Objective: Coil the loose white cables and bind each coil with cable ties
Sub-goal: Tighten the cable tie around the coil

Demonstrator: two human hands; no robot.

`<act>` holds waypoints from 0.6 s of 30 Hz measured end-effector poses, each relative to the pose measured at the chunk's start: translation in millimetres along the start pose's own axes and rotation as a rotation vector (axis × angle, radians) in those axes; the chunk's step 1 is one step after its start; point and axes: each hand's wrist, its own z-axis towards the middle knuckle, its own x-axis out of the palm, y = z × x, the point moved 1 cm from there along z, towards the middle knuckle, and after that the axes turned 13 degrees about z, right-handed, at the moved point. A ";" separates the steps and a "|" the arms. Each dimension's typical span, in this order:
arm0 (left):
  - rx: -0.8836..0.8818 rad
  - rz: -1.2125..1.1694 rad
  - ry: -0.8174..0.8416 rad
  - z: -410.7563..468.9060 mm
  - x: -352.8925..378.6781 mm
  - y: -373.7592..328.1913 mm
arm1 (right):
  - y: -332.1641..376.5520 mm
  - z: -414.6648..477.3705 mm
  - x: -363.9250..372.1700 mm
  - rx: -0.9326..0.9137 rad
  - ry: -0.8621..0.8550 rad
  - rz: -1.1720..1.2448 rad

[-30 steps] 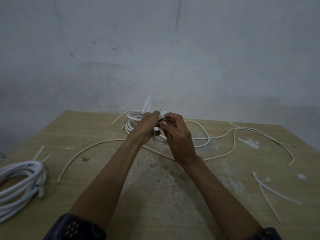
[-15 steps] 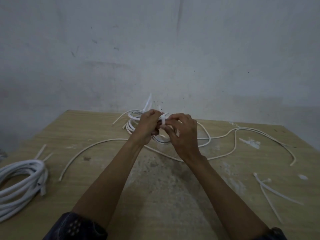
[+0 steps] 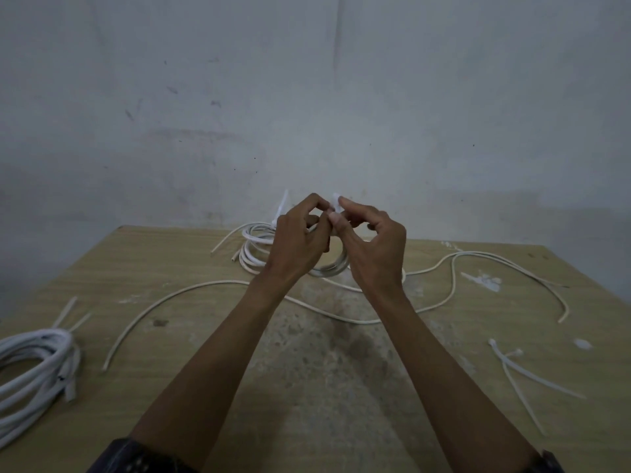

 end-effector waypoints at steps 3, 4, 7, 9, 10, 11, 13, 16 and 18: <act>0.020 0.021 -0.006 -0.1 -0.1 0.1 | -1.4 -0.9 1.2 -0.052 -0.008 -0.043; 0.026 0.028 -0.007 0.0 -0.7 0.2 | -1.8 -0.2 0.7 -0.054 -0.005 -0.049; 0.025 0.033 0.002 0.4 -1.9 -0.8 | -2.8 -1.8 0.8 -0.087 -0.013 -0.055; 0.026 0.034 0.009 0.3 -1.7 -2.3 | -3.4 -4.3 2.1 -0.114 -0.034 -0.056; 0.031 0.040 0.013 0.0 -1.8 -2.9 | -3.6 -4.5 2.3 -0.116 -0.041 -0.056; 0.038 0.047 0.016 0.1 -2.4 -2.7 | -4.4 -4.2 2.2 -0.109 -0.043 -0.055; 0.054 0.068 0.017 0.3 -4.2 -0.8 | -5.8 -3.2 1.6 -0.082 -0.029 -0.053; 0.076 0.104 0.005 0.9 -6.1 1.4 | -5.3 -7.1 3.3 -0.102 -0.033 -0.068; 0.089 0.117 -0.002 1.7 -5.6 0.7 | -2.8 -11.3 5.5 -0.149 -0.075 -0.063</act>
